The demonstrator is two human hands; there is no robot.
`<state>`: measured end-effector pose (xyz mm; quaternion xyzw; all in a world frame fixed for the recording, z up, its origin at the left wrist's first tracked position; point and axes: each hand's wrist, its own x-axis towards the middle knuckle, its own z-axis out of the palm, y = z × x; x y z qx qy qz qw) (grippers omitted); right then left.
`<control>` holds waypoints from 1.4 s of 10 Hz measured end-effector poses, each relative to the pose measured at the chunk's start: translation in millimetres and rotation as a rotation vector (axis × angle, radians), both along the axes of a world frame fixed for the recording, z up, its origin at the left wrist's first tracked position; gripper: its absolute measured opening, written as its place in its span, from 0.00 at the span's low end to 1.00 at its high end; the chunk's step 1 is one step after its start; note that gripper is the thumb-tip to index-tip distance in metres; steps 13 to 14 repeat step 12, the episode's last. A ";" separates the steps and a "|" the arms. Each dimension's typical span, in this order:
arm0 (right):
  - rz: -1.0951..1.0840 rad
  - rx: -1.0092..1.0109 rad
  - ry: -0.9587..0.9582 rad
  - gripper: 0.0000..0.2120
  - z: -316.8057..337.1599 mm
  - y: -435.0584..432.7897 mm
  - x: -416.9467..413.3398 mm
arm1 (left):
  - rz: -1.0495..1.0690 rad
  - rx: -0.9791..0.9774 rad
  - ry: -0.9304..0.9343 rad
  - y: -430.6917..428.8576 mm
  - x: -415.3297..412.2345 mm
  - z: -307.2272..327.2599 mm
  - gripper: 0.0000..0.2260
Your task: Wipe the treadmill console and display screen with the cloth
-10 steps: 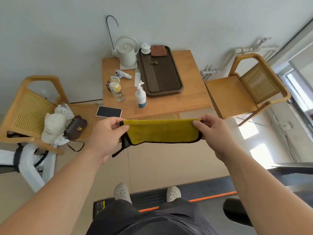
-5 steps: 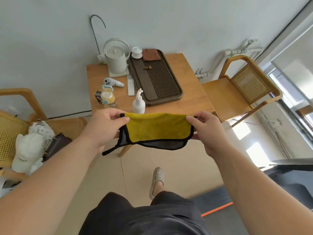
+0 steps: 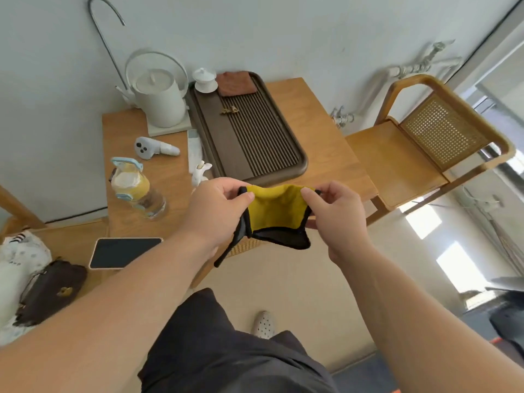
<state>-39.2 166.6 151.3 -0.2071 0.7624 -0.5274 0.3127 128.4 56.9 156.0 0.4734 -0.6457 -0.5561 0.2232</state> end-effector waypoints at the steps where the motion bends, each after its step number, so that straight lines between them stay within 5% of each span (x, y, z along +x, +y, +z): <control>1: 0.036 -0.004 0.007 0.05 -9.1 -19.0 12.6 | 0.013 0.077 0.007 -13.9 -20.7 -11.7 0.06; 3: 0.187 0.059 -0.129 0.14 -24.9 -48.7 36.7 | -0.063 0.391 0.200 -28.7 -28.6 -39.6 0.05; 5: -0.008 0.216 -0.029 0.14 -66.9 -56.1 -9.2 | 0.003 0.420 0.008 -46.4 -44.8 -79.4 0.07; 6: 0.151 0.332 -0.227 0.22 -96.7 -56.7 -47.6 | -0.060 0.512 0.002 -55.0 -65.7 -88.1 0.08; 7: 0.293 0.326 -0.453 0.16 -117.3 -63.1 -84.4 | -0.043 0.645 0.025 -64.6 -90.1 -93.9 0.10; 9: 0.292 0.430 -0.228 0.06 -133.9 -95.0 -141.0 | 0.167 0.652 -0.106 -73.3 -124.5 -134.1 0.11; 10: 0.362 0.517 -0.133 0.16 -145.9 -112.9 -150.9 | 0.218 0.629 -0.200 -69.7 -137.7 -144.1 0.11; 11: 0.462 0.555 -0.127 0.20 -152.5 -118.3 -148.3 | 0.206 0.511 -0.384 -65.8 -140.2 -150.7 0.22; 14: 0.461 0.591 -0.053 0.21 -147.7 -116.5 -146.2 | 0.177 0.489 -0.404 -65.6 -138.1 -142.0 0.23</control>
